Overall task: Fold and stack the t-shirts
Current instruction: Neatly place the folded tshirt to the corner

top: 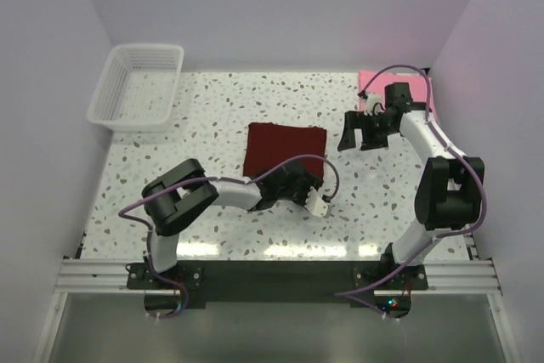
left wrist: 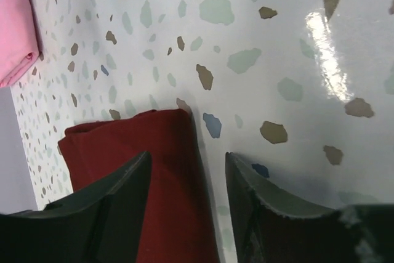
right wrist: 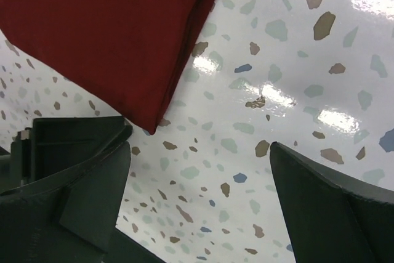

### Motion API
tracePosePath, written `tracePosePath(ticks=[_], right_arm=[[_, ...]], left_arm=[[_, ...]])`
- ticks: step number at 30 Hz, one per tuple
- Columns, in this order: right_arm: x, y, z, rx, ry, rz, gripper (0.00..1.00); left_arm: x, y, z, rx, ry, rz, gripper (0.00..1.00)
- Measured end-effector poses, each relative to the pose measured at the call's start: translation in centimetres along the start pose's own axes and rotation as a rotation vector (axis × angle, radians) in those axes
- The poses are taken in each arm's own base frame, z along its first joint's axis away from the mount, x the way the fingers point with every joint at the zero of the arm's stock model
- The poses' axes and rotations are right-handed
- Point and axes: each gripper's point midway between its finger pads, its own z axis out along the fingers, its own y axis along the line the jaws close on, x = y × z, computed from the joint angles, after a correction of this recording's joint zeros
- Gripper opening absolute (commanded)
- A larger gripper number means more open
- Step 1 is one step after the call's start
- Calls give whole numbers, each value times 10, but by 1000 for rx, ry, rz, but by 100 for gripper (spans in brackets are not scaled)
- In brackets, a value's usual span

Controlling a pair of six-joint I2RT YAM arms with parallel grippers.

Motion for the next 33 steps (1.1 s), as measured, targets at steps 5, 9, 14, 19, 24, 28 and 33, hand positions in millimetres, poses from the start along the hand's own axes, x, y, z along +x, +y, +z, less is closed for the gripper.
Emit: tracePosePath(ticks=[5, 9, 14, 19, 24, 28, 33], right_arm=[[11, 4, 7, -34, 19, 62, 99], [15, 8, 13, -65, 40, 107, 99], [24, 12, 21, -102, 63, 165, 99], [36, 19, 36, -166, 83, 272, 99], [35, 26, 61, -253, 92, 421, 99], [31, 30, 79, -303, 107, 514, 99], [19, 44, 91, -354, 90, 589, 99]], left_arm=[[7, 8, 16, 8, 31, -12, 35], [10, 20, 26, 31, 43, -43, 19], [15, 41, 29, 50, 35, -115, 0], [14, 43, 26, 78, -2, -163, 0], [1, 43, 17, 106, -48, -194, 0], [-11, 54, 8, 91, -88, -217, 0], [-14, 57, 4, 94, -112, -253, 0]])
